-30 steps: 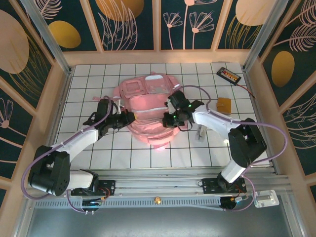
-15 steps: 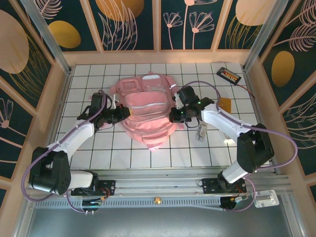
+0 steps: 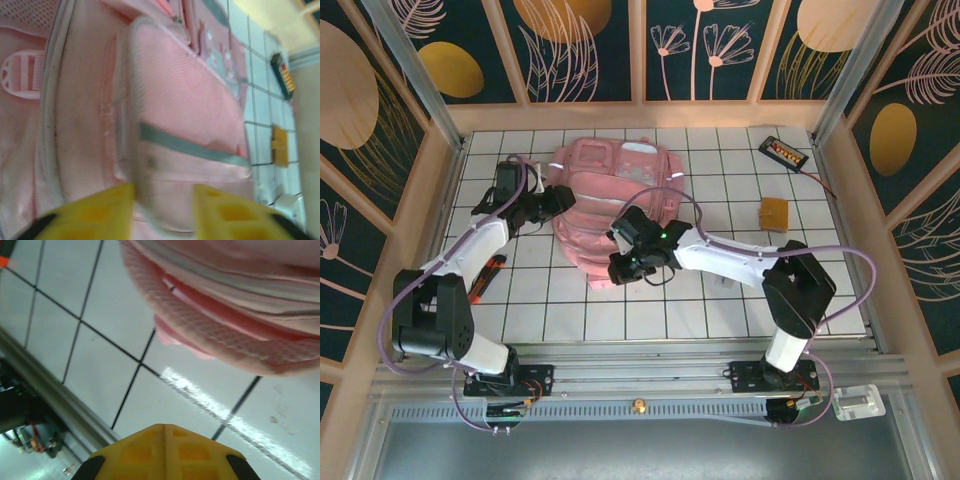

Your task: Pack the student bag

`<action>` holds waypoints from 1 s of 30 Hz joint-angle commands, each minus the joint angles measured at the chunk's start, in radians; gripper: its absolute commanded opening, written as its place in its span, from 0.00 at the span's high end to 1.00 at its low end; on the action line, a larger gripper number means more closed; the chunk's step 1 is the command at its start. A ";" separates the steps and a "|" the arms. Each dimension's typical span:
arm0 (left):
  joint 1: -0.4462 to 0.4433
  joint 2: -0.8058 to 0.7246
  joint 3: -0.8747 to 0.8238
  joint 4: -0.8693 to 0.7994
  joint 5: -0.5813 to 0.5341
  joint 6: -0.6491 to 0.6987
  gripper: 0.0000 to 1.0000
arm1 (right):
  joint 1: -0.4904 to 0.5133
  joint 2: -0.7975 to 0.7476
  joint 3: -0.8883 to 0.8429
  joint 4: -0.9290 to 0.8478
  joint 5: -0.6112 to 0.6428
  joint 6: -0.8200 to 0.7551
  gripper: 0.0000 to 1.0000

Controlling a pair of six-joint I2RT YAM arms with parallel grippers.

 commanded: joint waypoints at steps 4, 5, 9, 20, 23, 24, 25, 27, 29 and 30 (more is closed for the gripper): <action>0.004 -0.172 -0.121 0.063 0.000 -0.040 0.48 | -0.080 -0.111 -0.048 0.008 0.140 0.033 0.69; 0.003 -0.193 -0.141 0.065 -0.001 -0.043 0.49 | -0.098 -0.125 -0.057 0.017 0.141 0.034 0.68; -0.001 -0.275 -0.232 0.080 0.000 -0.063 0.48 | -0.191 -0.145 -0.074 0.039 0.100 0.025 0.65; -0.064 -0.270 -0.323 0.180 0.022 -0.142 0.47 | -0.279 -0.060 -0.064 0.062 0.028 -0.035 0.53; -0.065 -0.271 -0.328 0.184 0.018 -0.142 0.47 | -0.272 -0.046 -0.065 0.076 0.015 -0.023 0.53; -0.065 -0.273 -0.330 0.184 0.017 -0.144 0.47 | -0.268 -0.042 -0.064 0.075 0.017 -0.020 0.54; -0.065 -0.273 -0.331 0.183 0.017 -0.144 0.47 | -0.265 -0.038 -0.062 0.075 0.019 -0.018 0.53; -0.065 -0.274 -0.332 0.185 0.016 -0.145 0.47 | -0.259 -0.030 -0.055 0.073 0.023 -0.017 0.54; -0.064 -0.274 -0.333 0.185 0.018 -0.145 0.47 | -0.253 -0.025 -0.051 0.072 0.025 -0.013 0.55; -0.065 -0.274 -0.333 0.185 0.017 -0.145 0.47 | -0.250 -0.024 -0.048 0.070 0.026 -0.009 0.55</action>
